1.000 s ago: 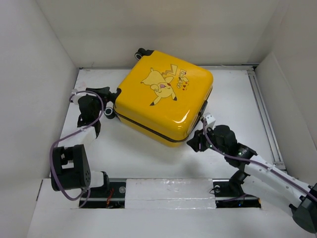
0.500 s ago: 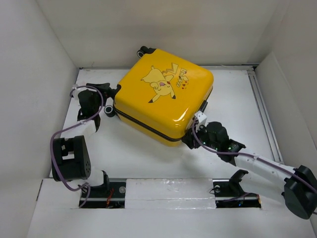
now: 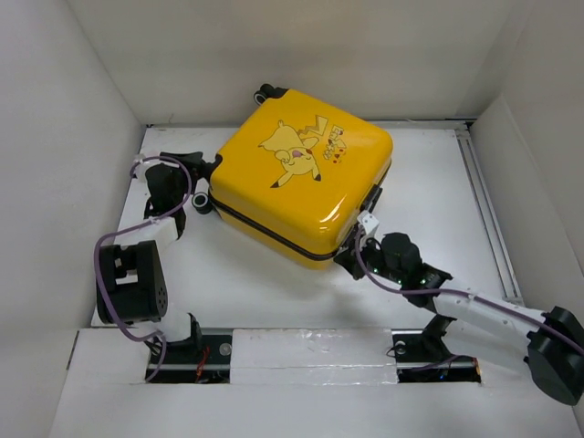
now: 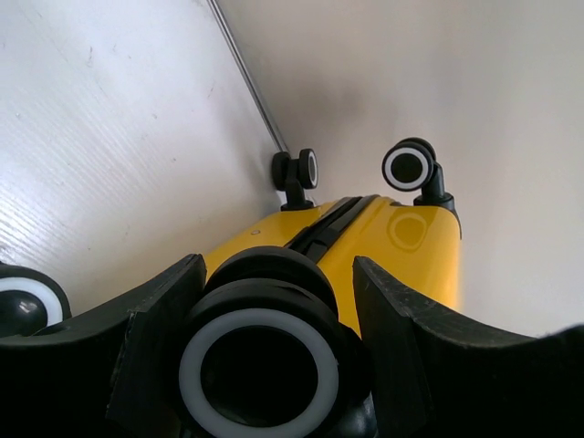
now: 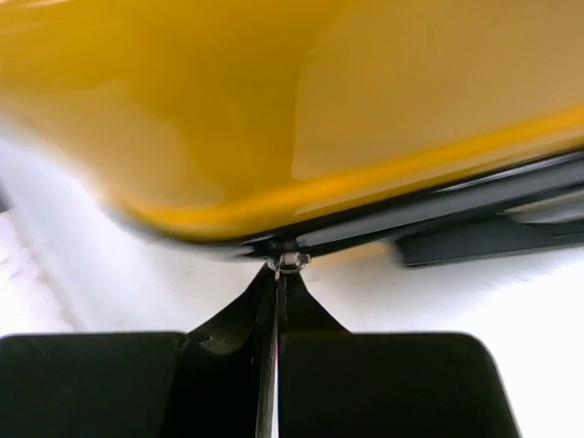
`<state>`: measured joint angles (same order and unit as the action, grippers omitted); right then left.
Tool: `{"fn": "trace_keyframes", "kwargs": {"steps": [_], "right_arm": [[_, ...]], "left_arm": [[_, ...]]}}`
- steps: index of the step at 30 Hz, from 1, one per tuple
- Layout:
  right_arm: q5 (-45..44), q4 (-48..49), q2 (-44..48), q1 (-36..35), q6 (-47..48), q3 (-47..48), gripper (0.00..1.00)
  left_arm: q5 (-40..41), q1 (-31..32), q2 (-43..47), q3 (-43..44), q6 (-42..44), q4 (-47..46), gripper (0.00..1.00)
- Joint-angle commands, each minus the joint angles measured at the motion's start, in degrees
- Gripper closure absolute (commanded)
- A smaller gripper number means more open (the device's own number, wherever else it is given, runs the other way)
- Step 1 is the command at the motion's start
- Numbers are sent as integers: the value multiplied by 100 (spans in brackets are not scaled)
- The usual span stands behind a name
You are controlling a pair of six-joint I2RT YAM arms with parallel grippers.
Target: Pack the luggage
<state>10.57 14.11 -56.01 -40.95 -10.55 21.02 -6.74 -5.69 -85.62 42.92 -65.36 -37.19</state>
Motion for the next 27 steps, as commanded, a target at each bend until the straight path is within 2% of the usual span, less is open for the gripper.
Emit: {"fn": "trace_keyframes", "kwargs": {"steps": [1,4,6,10,13,14,16,17,20,21,25,27], "right_arm": [[227,138,441,-799,-263,148,100],[165,-706,556,-1361,-387,367,100],[217,-1189,354,-1494,-387,569,100],[368,-894,-453,-1495,-501,1044,100],[26,-534,-1297,-1495,-772,1676,100],[-463,-393,-1403,-1495,-774,1843,100],[-337,-207,-1527,-1154,-774,1993,100],[82,-68,-1527,-917,-774,2055,100],[559,-66,-1343,198,-703,2310,100],[943,-66,-1290,854,-703,2371,100],[1570,-206,-1106,2060,-546,2670,100],[1668,-337,-1036,2380,-484,2732,100]], "left_arm": [[-64,68,-16,305,24,-447,100],[50,68,-68,419,85,-447,100],[50,68,-68,481,137,-394,100],[50,68,-16,481,138,-394,100],[103,209,63,183,138,-596,100],[103,296,124,-18,138,-649,100],[103,367,256,-256,76,-849,100],[42,367,257,-397,15,-973,100],[-11,367,485,-907,15,-1228,100],[-11,463,546,-1117,15,-1299,100],[129,1016,880,-1382,138,-1300,100],[208,1227,1003,-1435,207,-1300,100]]}}
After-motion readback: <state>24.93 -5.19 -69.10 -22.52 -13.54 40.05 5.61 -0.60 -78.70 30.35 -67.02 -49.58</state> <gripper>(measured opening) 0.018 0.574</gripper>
